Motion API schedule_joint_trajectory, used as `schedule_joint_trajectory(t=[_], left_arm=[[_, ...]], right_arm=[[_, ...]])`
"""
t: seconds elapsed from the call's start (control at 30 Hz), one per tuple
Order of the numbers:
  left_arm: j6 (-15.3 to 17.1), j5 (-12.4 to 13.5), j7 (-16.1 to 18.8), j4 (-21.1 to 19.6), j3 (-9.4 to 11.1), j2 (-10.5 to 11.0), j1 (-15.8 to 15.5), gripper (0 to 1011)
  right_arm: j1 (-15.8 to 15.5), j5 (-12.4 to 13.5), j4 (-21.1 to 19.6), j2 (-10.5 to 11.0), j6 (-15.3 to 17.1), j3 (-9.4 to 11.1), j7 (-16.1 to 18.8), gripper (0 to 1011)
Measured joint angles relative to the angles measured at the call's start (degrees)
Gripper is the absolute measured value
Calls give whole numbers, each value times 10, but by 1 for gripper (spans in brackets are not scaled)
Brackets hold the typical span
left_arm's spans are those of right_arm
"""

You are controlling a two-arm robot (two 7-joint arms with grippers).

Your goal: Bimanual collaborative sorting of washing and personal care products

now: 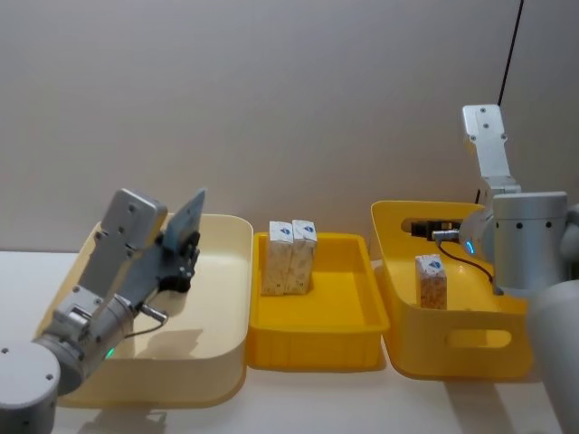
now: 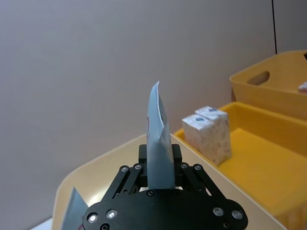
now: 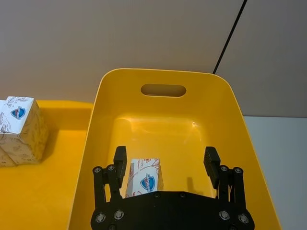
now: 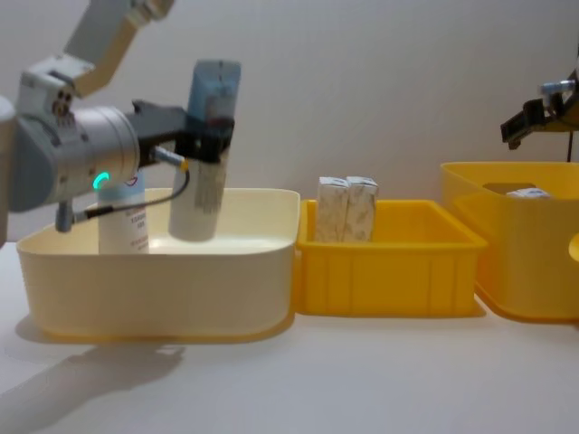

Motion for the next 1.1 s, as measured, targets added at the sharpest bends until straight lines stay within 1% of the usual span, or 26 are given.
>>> schedule_joint_trajectory(t=[0.27, 0.3, 0.47, 0.57, 0.63, 0.73, 0.77, 0.87, 0.93, 0.97, 1.03, 1.1], left_arm=[[-27, 4, 27, -32, -21, -6, 12, 264], [-34, 3, 32, -37, -27, -8, 15, 264], [-56, -9, 42, -51, -45, -16, 23, 264], [-64, -16, 45, -55, -53, -19, 26, 264], [-74, -25, 46, -59, -62, -24, 29, 264], [-85, -39, 46, -62, -73, -30, 33, 264], [-91, -48, 46, -62, -79, -33, 35, 264], [-99, -59, 43, -63, -87, -38, 38, 264], [-106, -74, 39, -63, -94, -43, 40, 264], [-107, -77, 38, -63, -97, -45, 41, 264], [-114, -94, 31, -62, -105, -50, 43, 264], [-117, -102, 27, -60, -109, -53, 44, 264]], right_arm=[[0, 0, 0, 0, 0, 0, 0, 1001], [0, 0, 0, 0, 0, 0, 0, 1001], [0, -2, 0, 2, -3, -5, 4, 1001], [1, -4, 0, 6, -11, -14, 15, 1001], [0, -5, -2, 8, -15, -19, 21, 1001], [-1, -7, -8, 14, -28, -31, 38, 1001], [-1, -7, -9, 15, -31, -33, 42, 1001], [-4, -7, -17, 19, -41, -43, 58, 1001], [-5, -7, -22, 22, -49, -49, 71, 1001], [-5, -7, -22, 22, -49, -49, 71, 1001], [-7, -7, -28, 25, -58, -57, 85, 1001], [-9, -7, -35, 29, -67, -64, 98, 1001]])
